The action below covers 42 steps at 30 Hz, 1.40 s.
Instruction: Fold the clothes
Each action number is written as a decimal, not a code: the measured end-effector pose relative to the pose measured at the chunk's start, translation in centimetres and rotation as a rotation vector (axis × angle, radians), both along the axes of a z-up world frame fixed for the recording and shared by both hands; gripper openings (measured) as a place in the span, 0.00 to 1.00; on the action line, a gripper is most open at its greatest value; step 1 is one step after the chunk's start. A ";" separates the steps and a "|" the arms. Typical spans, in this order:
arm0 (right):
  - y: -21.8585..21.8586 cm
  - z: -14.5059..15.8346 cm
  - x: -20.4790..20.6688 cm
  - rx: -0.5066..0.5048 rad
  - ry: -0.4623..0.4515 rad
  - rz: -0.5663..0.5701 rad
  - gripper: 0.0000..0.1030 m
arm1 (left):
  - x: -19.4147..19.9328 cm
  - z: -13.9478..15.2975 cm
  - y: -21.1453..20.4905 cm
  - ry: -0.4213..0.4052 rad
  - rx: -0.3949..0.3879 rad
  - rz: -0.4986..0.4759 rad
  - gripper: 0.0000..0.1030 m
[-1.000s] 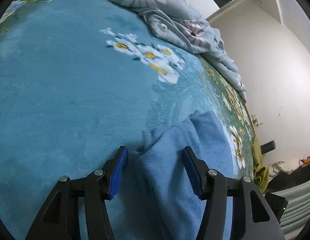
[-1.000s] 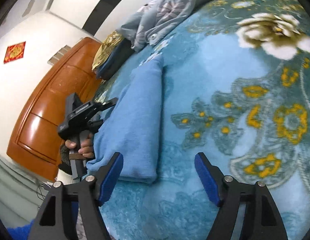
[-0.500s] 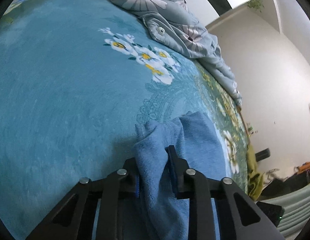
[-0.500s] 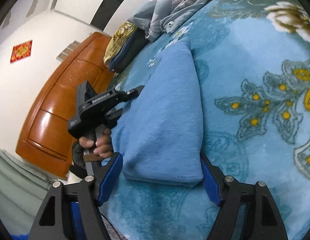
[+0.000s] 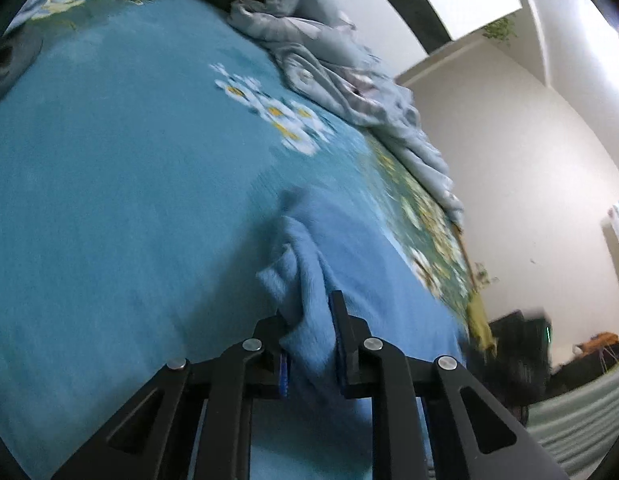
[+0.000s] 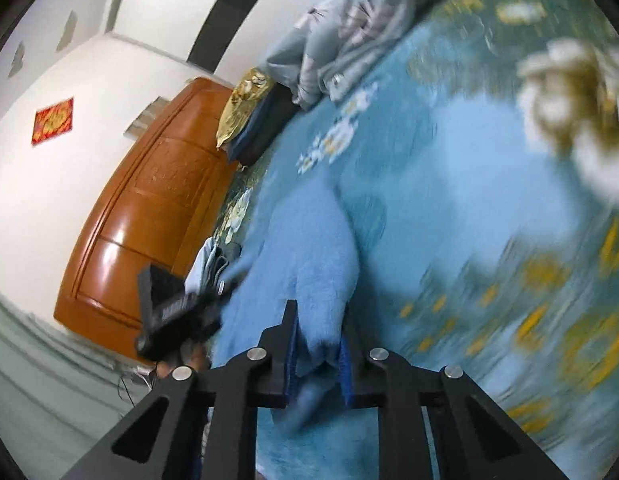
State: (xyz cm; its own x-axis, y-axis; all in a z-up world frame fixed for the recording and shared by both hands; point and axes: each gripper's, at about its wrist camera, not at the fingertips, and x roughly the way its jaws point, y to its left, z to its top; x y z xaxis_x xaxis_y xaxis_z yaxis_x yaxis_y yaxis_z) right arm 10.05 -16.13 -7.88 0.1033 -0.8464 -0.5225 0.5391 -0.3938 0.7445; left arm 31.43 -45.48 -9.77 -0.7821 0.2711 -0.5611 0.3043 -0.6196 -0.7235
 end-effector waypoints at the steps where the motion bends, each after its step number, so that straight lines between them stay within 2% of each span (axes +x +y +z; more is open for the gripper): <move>1: 0.2 0.5 -0.9 0.013 0.023 0.013 0.18 | 0.5 0.0 1.1 0.012 0.011 -0.010 0.17; 3: 0.6 0.9 -2.6 0.046 0.052 0.032 0.18 | 1.2 -0.4 3.0 0.021 0.021 -0.031 0.17; 6: 1.0 0.4 -4.0 0.087 0.062 0.045 0.18 | 1.6 -1.2 4.6 -0.004 -0.005 -0.032 0.17; 10: 1.5 -1.3 -4.2 0.120 0.054 0.051 0.20 | 2.0 -2.1 3.7 -0.016 0.055 -0.006 0.21; 13: 2.6 -1.7 -4.2 0.119 0.053 0.012 0.23 | 2.8 -1.7 3.1 -0.037 0.017 0.006 0.22; 18: 5.4 -1.5 -3.5 0.126 0.075 -0.080 0.39 | 3.6 -0.5 1.5 -0.056 -0.057 0.034 0.37; 20: 6.5 -1.7 -2.6 0.105 0.055 -0.110 0.54 | 3.0 -0.2 0.8 -0.066 -0.068 0.041 0.47; 21: 6.7 -1.9 -2.0 0.094 0.042 -0.112 0.55 | 2.5 -0.2 0.7 -0.067 -0.071 0.034 0.48; 26: 6.8 -2.8 1.2 0.023 -0.049 -0.100 0.56 | -0.3 -0.5 1.5 -0.111 -0.094 -0.021 0.48; 33: 6.8 -3.9 4.3 -0.037 -0.141 -0.068 0.56 | -1.2 -1.7 3.4 -0.124 -0.093 -0.069 0.48; 36: 6.5 -4.3 4.9 -0.041 -0.153 -0.060 0.52 | -1.0 -1.7 3.5 -0.114 -0.092 -0.065 0.48; 37: 6.6 -4.3 5.0 -0.043 -0.153 -0.059 0.46 | -0.9 -1.7 3.4 -0.112 -0.089 -0.063 0.48; 38: 6.6 -4.1 5.0 -0.044 -0.146 -0.058 0.33 | -0.8 -1.7 3.4 -0.112 -0.088 -0.062 0.48; 40: 6.8 -3.6 5.3 -0.050 -0.115 -0.047 0.16 | -0.6 -1.7 3.5 -0.111 -0.095 -0.064 0.48; 42: 7.0 -3.2 5.8 -0.043 -0.079 -0.031 0.11 | -0.6 -1.8 3.4 -0.108 -0.092 -0.064 0.48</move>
